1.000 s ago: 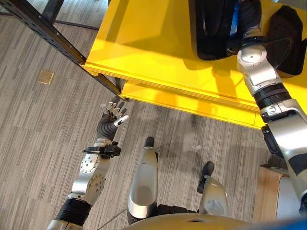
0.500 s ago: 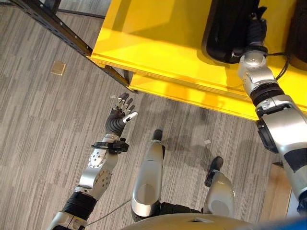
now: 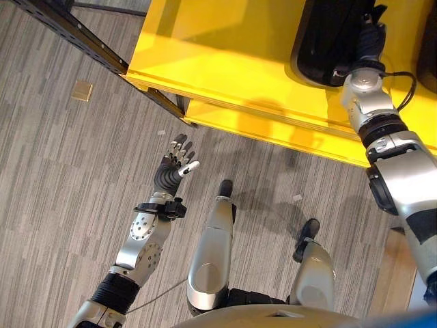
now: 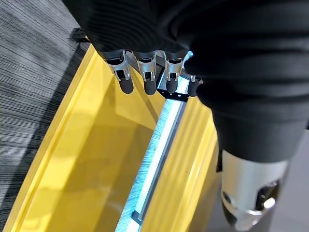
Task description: Move parts from the plastic box to the shelf.
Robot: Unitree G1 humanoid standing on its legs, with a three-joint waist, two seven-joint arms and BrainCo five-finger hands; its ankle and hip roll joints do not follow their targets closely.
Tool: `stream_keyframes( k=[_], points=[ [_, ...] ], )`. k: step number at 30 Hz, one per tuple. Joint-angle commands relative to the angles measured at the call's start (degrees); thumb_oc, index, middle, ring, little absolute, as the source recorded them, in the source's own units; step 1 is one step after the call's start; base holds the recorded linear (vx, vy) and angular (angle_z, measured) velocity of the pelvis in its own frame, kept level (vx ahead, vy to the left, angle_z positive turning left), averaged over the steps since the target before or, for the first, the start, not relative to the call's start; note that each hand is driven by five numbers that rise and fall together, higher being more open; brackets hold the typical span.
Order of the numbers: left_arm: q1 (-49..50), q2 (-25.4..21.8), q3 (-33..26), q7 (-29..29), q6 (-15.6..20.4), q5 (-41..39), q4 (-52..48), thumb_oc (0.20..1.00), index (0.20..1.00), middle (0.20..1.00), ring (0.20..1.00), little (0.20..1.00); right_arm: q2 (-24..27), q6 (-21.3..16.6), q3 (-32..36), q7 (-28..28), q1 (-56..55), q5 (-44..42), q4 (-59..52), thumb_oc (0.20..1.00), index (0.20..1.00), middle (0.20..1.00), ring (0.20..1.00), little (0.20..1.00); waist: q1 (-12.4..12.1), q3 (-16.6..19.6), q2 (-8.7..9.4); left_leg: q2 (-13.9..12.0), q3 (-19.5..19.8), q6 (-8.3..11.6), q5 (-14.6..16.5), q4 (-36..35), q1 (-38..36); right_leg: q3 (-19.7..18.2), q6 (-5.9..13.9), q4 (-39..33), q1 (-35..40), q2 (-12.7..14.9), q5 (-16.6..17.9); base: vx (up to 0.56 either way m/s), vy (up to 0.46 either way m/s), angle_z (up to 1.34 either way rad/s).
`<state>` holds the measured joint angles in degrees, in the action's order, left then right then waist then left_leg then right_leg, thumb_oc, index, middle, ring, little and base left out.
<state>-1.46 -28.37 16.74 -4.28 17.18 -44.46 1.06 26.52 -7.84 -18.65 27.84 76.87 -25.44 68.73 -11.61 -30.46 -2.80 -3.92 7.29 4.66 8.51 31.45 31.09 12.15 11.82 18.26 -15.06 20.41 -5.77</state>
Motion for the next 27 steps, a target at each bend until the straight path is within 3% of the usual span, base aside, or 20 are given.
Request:
stream_keyframes(
  k=[1,10,11,12,13,27],
  points=[
    [-1.4,-2.6,-0.8,-0.6,4.0,-1.6,-6.4,1.000,1.000,1.000,1.000,1.000,4.6,-2.5,-3.5,0.5,7.4,1.1,0.7,0.200,0.200,0.200,0.200,0.200,-0.9,0.7,-0.08,-2.1,-1.1,-0.17,-2.0,-0.5,0.5,-2.4,-2.85,9.0,-4.8,-0.9,1.8,0.00,0.000,0.00],
    [-1.6,-2.4,-0.6,-0.9,4.4,-2.1,-6.8,1.000,1.000,1.000,1.000,1.000,4.5,-2.9,-6.0,0.3,9.9,0.9,1.7,0.200,0.200,0.200,0.200,0.200,-0.5,0.7,0.27,-2.1,-1.4,-0.34,-1.7,0.2,1.9,-2.8,-2.99,9.5,-6.0,-0.9,1.6,0.00,0.000,0.00],
    [-1.6,-2.4,-0.7,-0.8,4.4,-2.2,-6.9,1.000,1.000,1.000,1.000,1.000,4.5,-2.9,-6.1,0.2,9.9,0.9,1.9,0.391,0.391,0.391,0.391,0.391,-0.5,0.7,0.31,-2.1,-1.4,-0.37,-1.6,0.2,1.8,-2.8,-3.00,9.5,-6.0,-0.9,1.6,0.00,0.000,0.00],
    [-1.5,-2.4,-0.7,-0.8,4.5,-2.2,-6.9,1.000,1.000,1.000,1.000,1.000,4.4,-3.0,-6.1,0.0,10.0,0.5,1.8,0.859,0.859,0.859,0.859,0.859,-0.4,0.7,0.38,-2.1,-1.4,-0.40,-1.6,0.3,1.8,-2.8,-3.04,9.5,-6.0,-0.8,1.6,0.00,0.000,0.00],
    [-1.4,-2.4,-0.9,-0.8,4.5,-2.2,-6.9,1.000,1.000,1.000,1.000,1.000,4.5,-3.1,-6.2,-0.4,10.1,0.1,1.7,1.000,1.000,1.000,1.000,1.000,-0.3,0.7,0.45,-2.1,-1.4,-0.42,-1.5,0.3,1.8,-2.8,-3.04,9.5,-6.0,-0.8,1.6,0.00,0.000,0.00],
    [-1.1,-2.5,-2.0,-1.7,5.2,-2.4,-6.7,1.000,1.000,1.000,1.000,1.000,3.3,-4.9,-4.2,1.8,10.4,-2.8,-1.5,1.000,1.000,1.000,1.000,1.000,0.7,0.7,1.16,-2.5,-1.9,-0.34,-1.2,0.4,1.2,-3.4,-3.04,9.5,-6.0,-1.0,1.8,0.00,0.000,0.00]
  ],
)
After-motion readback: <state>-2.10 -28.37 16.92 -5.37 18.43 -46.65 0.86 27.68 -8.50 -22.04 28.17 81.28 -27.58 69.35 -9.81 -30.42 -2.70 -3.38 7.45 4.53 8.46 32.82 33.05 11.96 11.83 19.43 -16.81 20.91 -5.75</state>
